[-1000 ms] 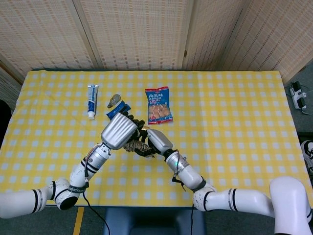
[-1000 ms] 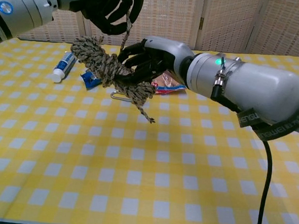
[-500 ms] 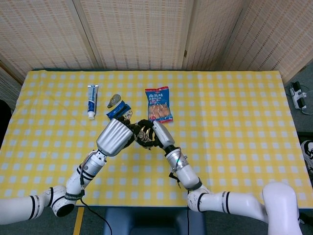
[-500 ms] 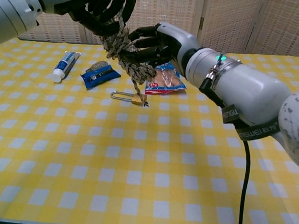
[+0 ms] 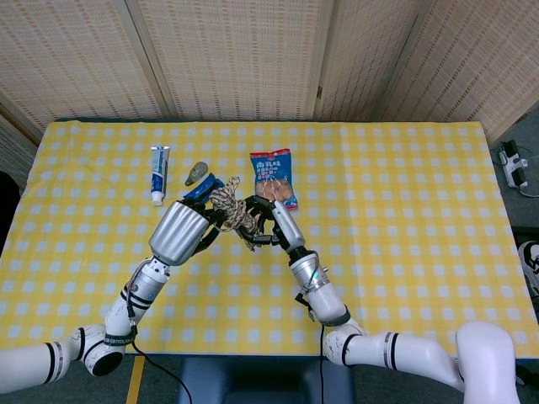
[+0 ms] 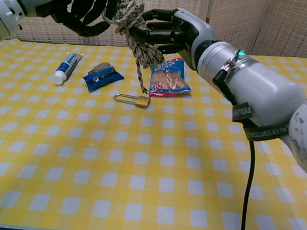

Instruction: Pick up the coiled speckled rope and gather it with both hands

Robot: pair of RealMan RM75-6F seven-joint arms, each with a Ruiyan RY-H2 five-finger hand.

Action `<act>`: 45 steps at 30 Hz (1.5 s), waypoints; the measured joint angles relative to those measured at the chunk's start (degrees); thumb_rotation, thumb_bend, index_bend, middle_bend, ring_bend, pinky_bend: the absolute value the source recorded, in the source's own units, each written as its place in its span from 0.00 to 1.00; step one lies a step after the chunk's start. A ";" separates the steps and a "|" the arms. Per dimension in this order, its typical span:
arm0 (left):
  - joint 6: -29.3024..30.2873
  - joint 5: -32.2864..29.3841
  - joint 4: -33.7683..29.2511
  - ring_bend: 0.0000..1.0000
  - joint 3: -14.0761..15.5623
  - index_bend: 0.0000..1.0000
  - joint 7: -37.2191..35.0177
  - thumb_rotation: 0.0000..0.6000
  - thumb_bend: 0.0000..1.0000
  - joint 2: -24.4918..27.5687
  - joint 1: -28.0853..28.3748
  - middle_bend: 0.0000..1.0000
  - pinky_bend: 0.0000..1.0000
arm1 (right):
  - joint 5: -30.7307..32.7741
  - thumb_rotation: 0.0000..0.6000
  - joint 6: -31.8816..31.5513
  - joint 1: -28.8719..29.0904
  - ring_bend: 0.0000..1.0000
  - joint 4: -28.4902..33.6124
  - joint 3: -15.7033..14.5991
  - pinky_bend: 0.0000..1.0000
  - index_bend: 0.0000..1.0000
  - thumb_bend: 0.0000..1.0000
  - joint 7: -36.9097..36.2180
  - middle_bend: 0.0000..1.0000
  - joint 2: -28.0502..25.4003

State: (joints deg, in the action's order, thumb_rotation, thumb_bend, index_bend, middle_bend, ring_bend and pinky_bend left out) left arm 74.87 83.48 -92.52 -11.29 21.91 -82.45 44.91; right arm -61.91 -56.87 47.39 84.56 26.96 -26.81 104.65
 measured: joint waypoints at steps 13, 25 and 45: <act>0.64 -0.80 1.28 0.72 -0.22 0.70 -0.75 1.00 0.71 -1.41 -2.19 0.80 0.68 | -4.79 1.00 -2.47 -0.74 0.81 -1.07 0.12 0.70 0.91 0.63 -0.69 0.78 -1.03; -1.54 -5.70 -1.76 0.50 0.01 0.31 2.93 1.00 0.46 -0.24 -3.90 0.53 0.57 | -6.79 1.00 -4.66 -0.49 0.80 -4.47 -0.94 0.70 0.91 0.63 4.52 0.78 -1.26; -1.73 -15.18 0.77 0.37 0.02 0.28 -5.77 1.00 0.43 4.02 -12.02 0.40 0.36 | -8.72 1.00 -6.41 -4.02 0.80 0.54 -3.74 0.70 0.91 0.63 8.78 0.78 -8.70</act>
State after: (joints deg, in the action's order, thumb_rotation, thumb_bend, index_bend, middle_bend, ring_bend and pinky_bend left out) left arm 73.15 68.29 -91.76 -11.27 16.14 -78.43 32.89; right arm -70.63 -63.28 43.37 85.10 23.22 -18.03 95.95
